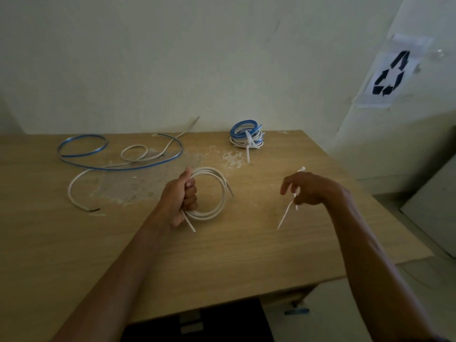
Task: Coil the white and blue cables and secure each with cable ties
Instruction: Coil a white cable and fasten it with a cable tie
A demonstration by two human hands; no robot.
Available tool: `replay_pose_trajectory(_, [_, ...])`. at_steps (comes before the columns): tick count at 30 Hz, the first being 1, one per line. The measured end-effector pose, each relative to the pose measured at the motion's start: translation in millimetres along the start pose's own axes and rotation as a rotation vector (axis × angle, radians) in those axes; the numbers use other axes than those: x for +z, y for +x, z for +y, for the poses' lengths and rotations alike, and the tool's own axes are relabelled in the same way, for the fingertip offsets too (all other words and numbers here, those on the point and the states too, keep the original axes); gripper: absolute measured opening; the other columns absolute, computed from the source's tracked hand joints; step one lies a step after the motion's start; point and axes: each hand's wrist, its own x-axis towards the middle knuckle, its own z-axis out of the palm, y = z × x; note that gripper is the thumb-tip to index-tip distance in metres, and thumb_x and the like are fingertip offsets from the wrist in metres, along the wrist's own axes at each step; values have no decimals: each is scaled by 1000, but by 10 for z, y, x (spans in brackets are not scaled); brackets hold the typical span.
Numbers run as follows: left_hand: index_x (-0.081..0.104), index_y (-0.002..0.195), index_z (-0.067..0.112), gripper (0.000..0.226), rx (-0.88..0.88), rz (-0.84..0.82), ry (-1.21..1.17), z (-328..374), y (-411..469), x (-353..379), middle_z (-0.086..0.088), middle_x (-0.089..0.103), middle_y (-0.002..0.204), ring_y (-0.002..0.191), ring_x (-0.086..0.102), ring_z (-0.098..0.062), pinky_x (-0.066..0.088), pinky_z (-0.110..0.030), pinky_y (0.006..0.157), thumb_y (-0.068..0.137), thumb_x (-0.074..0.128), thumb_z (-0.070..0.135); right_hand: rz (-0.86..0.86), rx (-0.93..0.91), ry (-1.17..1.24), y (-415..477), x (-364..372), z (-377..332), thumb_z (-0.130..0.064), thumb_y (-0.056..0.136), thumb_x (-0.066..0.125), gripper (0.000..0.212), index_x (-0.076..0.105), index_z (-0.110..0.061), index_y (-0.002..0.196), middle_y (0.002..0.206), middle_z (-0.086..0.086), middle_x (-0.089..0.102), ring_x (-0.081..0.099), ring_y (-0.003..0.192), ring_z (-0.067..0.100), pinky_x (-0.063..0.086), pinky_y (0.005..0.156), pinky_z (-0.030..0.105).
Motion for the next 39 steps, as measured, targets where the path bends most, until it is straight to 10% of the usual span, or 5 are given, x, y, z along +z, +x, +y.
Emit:
replay_pose_trajectory(16, [36,66,23,46,46,37,-59,39,19,-149,10,20,45,35,16,-6,18,-21,37,106,39,45,99,-51,-105,395,79,-116,-1,75,80,35,67,-32,64,79,-7,70,69,85,14,58,84,35])
replay_pose_trajectory(23, [34,65,21,47,230,208,-174,117,75,-222,8,22,45,35,16,-7,16,-21,37,108,36,39,372,-441,449,194,34,-877,-10,85,77,9,75,-13,93,79,0,74,65,67,2,50,64,15])
replay_pose_trajectory(29, [35,62,18,54,412,259,-84,170,68,-291,7,25,44,35,16,-8,12,-22,41,109,28,43,324,-435,434,360,394,-1534,-19,85,78,3,77,-19,87,70,-5,75,68,62,3,57,68,31])
replay_pose_trajectory(33, [43,59,19,53,476,257,205,105,63,-289,4,29,48,40,21,-11,18,-21,44,109,37,36,329,-476,1041,334,586,-1881,-6,83,79,16,64,-3,90,77,16,75,67,57,16,53,55,24])
replay_pose_trajectory(39, [71,109,16,29,444,213,273,131,65,-364,4,36,52,43,30,-10,25,-23,46,106,46,30,285,-584,1189,360,793,-1973,1,87,72,12,68,7,96,81,19,73,66,61,17,55,61,23])
